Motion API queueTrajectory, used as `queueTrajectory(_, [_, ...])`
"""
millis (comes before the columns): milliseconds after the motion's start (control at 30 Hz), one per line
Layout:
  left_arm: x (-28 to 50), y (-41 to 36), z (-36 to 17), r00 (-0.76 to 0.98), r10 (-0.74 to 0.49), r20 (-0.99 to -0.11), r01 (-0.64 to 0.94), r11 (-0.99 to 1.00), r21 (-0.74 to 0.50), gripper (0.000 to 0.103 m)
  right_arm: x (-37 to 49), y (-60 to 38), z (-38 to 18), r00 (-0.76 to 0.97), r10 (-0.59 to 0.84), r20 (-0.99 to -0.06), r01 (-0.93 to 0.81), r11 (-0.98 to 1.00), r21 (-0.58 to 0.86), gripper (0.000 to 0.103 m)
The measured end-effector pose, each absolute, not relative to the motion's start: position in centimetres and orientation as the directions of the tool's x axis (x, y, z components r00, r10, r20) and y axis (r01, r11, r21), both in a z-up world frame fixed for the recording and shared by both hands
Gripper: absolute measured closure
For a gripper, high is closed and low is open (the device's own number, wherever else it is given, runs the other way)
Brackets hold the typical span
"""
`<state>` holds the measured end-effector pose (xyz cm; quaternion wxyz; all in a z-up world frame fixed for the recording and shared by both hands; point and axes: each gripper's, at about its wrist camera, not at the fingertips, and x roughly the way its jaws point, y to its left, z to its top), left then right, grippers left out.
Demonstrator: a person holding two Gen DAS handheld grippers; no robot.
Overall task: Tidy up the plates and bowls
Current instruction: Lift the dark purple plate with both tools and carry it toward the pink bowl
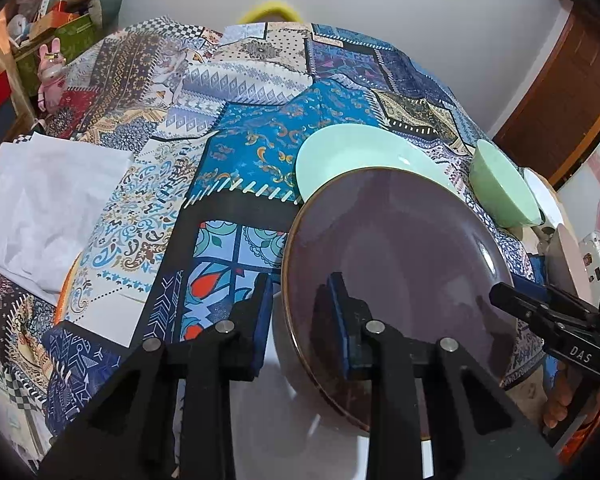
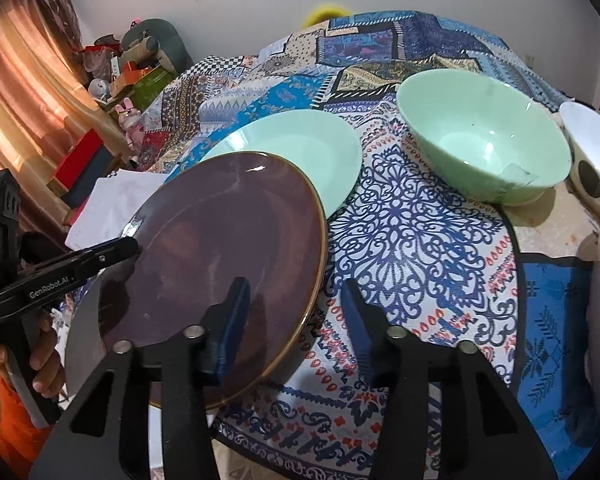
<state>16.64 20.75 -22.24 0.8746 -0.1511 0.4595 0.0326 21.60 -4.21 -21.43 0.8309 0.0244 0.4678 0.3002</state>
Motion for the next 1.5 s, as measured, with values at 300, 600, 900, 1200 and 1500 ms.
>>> queueTrajectory(300, [17.3,20.5,-22.5,0.556,-0.120,-0.823,-0.147,0.960,-0.240,0.077,21.5,-3.6,-21.3,0.404,0.505,-0.762,-0.493,0.822,0.284,0.074])
queueTrajectory(600, [17.1,20.0,-22.2,0.554,-0.107,-0.826,-0.163,0.958,-0.234,0.077,21.7,-4.6,-21.0,0.409,0.522,-0.749,-0.473,0.823,0.315,0.074])
queueTrajectory(900, [16.3,19.1,-21.5,0.554,-0.119,-0.824,-0.182,0.948,-0.260,0.077,21.1,-5.5,-20.3,0.426,0.531,-0.733,-0.469,0.822,0.324,0.074])
queueTrajectory(1200, [15.2,17.5,-19.0,0.599,-0.105,-0.794,-0.160,0.956,-0.246,0.077,20.1,-7.0,-18.8,0.457,0.539,-0.708,-0.469,0.822,0.323,0.074])
queueTrajectory(1500, [14.0,15.1,-16.8,0.618,-0.114,-0.778,-0.116,0.965,-0.233,0.077,18.6,-9.2,-17.3,0.485,0.540,-0.688,-0.463,0.826,0.321,0.074])
